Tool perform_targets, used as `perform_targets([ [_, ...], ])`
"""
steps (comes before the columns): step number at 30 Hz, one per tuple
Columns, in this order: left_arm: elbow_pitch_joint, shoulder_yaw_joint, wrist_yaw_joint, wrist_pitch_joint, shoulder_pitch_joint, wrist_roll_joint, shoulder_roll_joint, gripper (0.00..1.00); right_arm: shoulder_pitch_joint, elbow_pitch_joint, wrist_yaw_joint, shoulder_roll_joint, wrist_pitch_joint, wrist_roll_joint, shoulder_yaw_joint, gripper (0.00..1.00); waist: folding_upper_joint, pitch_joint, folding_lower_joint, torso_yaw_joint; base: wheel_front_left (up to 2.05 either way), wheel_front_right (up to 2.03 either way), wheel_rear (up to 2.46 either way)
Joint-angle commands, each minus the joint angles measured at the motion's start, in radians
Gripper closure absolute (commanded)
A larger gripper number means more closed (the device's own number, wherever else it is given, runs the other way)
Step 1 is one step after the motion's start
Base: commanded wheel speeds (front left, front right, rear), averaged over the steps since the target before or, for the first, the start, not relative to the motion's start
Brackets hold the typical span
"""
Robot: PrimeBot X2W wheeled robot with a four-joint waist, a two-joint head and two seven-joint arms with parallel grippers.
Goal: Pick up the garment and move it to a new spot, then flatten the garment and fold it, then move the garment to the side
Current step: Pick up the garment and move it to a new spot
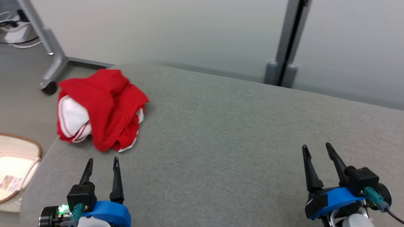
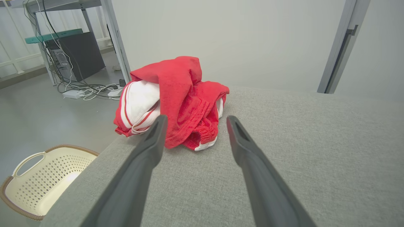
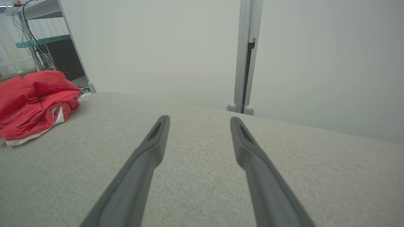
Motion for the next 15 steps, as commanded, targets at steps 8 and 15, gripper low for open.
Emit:
perform_targets([
  [8, -0.008, 0.033, 0.009, -0.005, 0.012, -0.006, -0.002, 0.0, -0.012, 0.006, 0.0, -0.004, -0.004, -0.007, 0.023, 0.0, -0.0002, 0.032, 0.0, 0.149, 0.0, 0.0, 0.0],
  [15, -0.025, 0.072, 0.021, -0.005, 0.024, -0.02, -0.008, 0.0, -0.039, 0.016, 0.0, -0.004, -0.004, -0.021, 0.065, 0.0, -0.0002, 0.056, 0.0, 0.21, 0.0, 0.0, 0.0],
])
